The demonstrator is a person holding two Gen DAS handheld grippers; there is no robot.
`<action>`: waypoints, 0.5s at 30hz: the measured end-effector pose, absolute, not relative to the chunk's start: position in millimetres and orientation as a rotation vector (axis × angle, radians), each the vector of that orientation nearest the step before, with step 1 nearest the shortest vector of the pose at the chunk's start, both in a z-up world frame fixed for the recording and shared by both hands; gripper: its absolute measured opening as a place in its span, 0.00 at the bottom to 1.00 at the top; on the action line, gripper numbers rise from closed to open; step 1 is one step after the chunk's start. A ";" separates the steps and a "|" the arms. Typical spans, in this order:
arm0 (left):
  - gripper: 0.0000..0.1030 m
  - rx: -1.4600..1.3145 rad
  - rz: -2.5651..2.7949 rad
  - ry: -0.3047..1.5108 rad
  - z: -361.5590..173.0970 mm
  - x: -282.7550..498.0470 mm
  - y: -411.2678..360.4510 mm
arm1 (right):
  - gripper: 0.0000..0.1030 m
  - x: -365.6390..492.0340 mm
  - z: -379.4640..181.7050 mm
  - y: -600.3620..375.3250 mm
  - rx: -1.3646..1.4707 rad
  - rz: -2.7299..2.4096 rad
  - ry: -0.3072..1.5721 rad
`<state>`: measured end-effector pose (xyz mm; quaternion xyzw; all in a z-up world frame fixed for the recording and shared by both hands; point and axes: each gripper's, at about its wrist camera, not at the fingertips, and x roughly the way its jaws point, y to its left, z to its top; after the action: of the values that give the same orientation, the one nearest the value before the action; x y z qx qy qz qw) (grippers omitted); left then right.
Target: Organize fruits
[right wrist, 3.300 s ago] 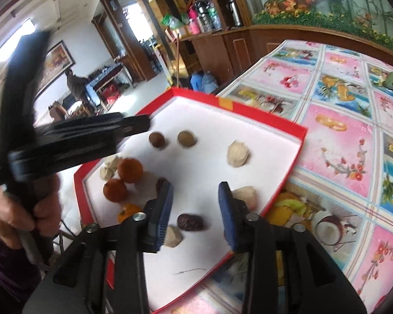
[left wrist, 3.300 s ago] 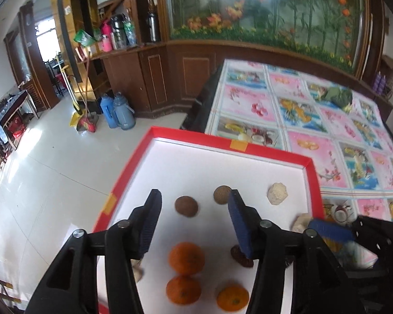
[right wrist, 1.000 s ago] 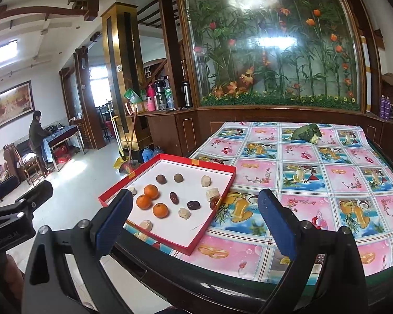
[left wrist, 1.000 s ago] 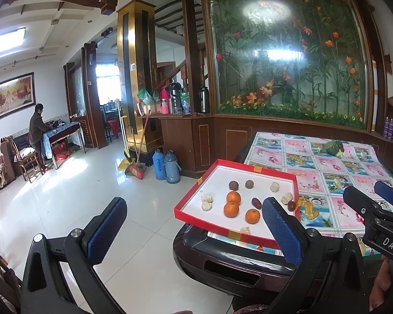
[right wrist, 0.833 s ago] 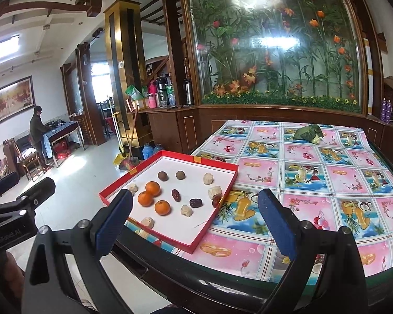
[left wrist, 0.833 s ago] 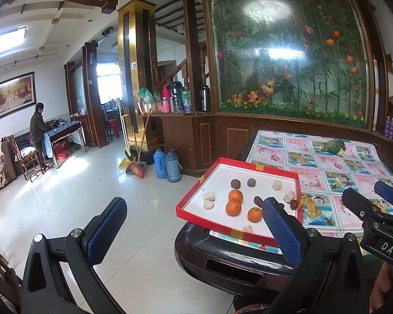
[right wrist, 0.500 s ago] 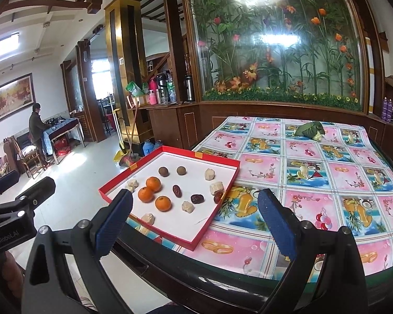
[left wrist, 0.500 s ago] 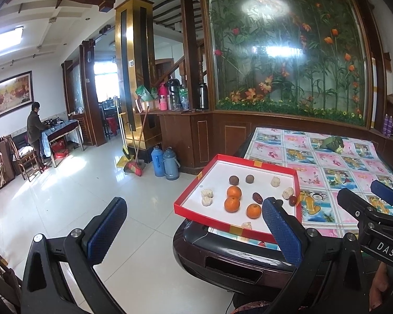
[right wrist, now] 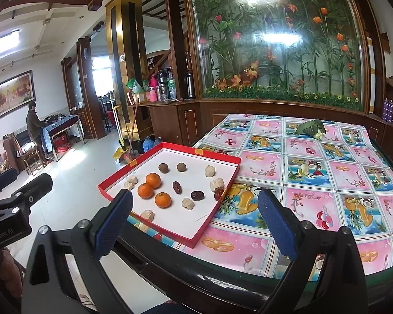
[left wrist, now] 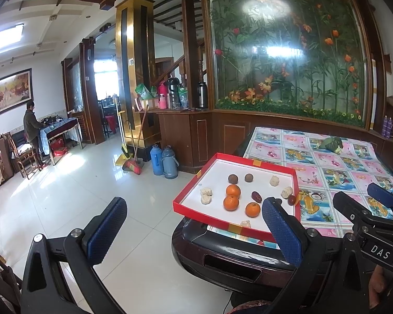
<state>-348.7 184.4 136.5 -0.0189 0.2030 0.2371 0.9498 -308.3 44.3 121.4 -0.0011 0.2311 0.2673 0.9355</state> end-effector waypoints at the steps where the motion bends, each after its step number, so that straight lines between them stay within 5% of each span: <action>1: 1.00 -0.038 0.483 0.413 136.5 -348.8 184.3 | 0.93 -308.5 121.1 44.2 -0.003 0.546 0.473; 15: 1.00 -0.033 0.471 0.416 134.0 -347.9 184.3 | 0.93 -309.5 118.3 44.5 -0.010 0.548 0.469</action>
<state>-347.9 184.3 134.0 -0.0164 0.2044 0.2318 0.9509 -309.5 44.5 118.3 -0.0049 0.2294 0.2681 0.9357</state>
